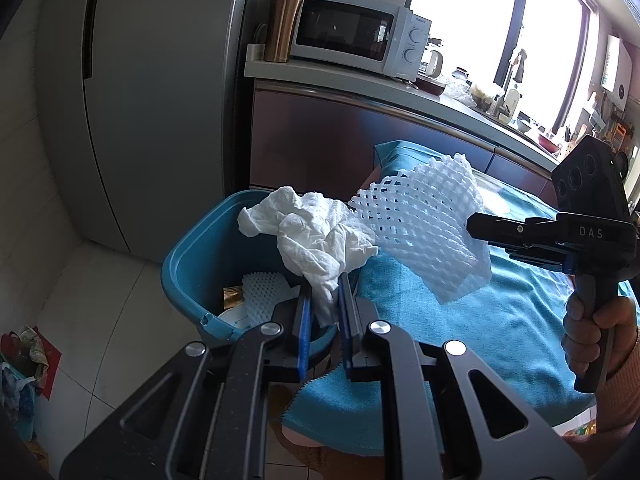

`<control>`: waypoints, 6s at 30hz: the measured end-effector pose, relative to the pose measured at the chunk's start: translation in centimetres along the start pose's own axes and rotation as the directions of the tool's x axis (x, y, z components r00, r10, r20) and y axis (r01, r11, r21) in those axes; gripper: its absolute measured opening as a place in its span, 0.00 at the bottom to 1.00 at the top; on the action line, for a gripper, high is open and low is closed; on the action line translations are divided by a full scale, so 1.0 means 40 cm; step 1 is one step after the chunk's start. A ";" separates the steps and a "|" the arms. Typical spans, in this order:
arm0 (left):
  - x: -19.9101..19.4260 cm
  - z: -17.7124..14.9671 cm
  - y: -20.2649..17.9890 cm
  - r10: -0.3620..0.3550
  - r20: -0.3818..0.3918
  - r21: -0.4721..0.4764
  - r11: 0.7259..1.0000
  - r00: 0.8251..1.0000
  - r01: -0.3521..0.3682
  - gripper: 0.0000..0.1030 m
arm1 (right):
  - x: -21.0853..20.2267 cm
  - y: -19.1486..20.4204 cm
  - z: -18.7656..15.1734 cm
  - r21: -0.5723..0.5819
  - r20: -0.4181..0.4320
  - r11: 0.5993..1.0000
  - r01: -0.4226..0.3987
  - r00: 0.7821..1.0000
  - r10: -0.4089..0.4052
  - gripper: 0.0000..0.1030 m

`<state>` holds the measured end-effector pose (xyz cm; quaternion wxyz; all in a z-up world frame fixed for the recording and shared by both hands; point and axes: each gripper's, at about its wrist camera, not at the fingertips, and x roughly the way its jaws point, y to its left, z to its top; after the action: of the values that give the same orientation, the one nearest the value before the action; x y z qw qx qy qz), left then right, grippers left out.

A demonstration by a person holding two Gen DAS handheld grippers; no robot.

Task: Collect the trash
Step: 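Carry the tissue and foam net into the teal bin and open both tools, then move both open tools back over the table toward the peel and wrapper, then grasp the orange peel with the left tool while the right tool grasps the gold wrapper, then lift the peel and wrapper and carry both tools over the teal bin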

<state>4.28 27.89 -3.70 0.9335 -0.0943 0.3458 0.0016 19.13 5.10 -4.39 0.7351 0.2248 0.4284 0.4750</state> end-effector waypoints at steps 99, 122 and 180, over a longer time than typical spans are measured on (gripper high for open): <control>0.199 -0.100 -0.763 -0.469 -0.268 0.263 0.804 0.841 0.533 0.48 | -0.807 -0.210 -0.289 0.274 0.348 0.761 0.588 0.677 -0.648 0.45; 0.347 -0.076 -1.014 -0.422 -0.392 0.284 0.789 0.817 0.544 0.49 | -0.820 -0.328 -0.305 0.332 0.266 0.779 0.531 0.740 -0.618 0.46; 0.133 -0.041 -0.600 -0.330 -0.163 0.251 0.898 0.930 0.362 0.13 | -0.603 -0.199 -0.224 0.182 0.313 0.947 0.265 0.897 -0.311 0.02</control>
<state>8.90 3.70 -4.15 0.9011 -0.0230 0.3739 -0.2183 11.22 -20.65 -4.99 0.8428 0.2860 0.3558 0.2851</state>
